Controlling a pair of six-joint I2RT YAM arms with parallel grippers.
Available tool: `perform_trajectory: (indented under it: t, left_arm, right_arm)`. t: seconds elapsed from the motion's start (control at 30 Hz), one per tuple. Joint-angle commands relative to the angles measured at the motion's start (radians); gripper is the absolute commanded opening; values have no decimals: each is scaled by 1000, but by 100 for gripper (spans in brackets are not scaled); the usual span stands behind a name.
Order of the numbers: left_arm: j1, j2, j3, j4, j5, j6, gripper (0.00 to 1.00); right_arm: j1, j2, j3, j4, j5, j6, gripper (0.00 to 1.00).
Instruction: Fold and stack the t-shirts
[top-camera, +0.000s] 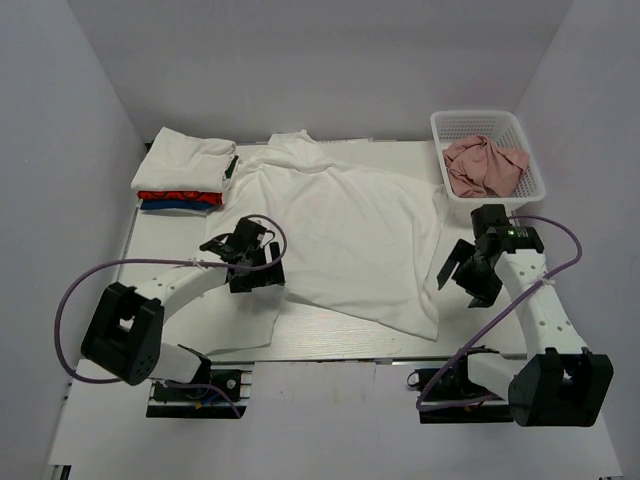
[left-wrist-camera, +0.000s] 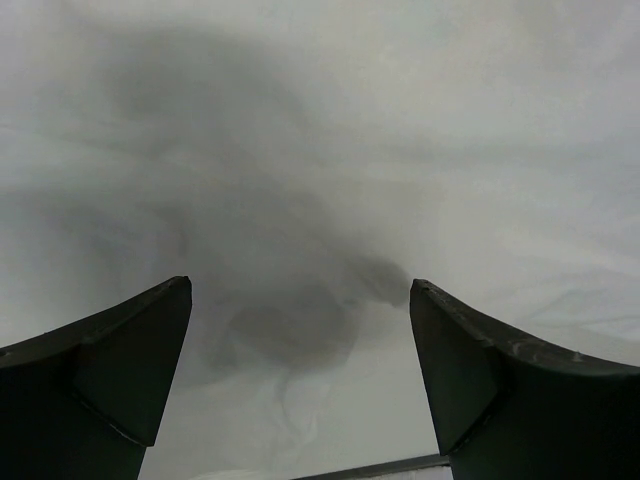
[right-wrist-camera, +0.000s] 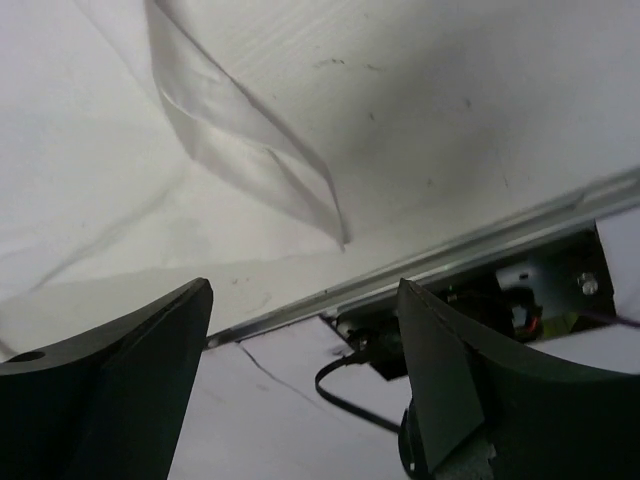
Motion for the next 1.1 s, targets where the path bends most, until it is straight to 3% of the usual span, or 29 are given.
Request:
perform_trajectory:
  t: [0.0,0.17,0.47,0.63,0.7,0.73,0.83,1.0,1.07]
  left_arm:
    - [-4,-105,-11,-40,70,-8,100]
    - [-4,-128,-59,-30,135,-8,100]
    - [-4,-16,-137,86,58,-47,100]
    - [-4,-39,-177,-31,41,-125,100]
    - [-4,-60,-186,-88,-11,-165,100]
    - [-4,-79,-186,-129,-11,-165,100]
    - [-4,-90,-186,-187,-13,-205,100]
    - [-4,-90,-195,-236,10,-243,100]
    - [-4,-100,-178,-249,10,-243,100]
  right_arm:
    - [26,20,-48,188,-38,-79,81]
    - [89,88,-136,381,-17,-102,86]
    - [253,325,-113,622,117,-67,90]
    - [273,482,-55,501,400,6,90]
    - [269,491,-58,420,476,65,90]
    - [253,491,-61,395,607,96,90]
    - [218,459,-69,297,696,213,90]
    - [141,382,-93,404,618,133,90]
    - [135,356,-82,456,450,14,90]
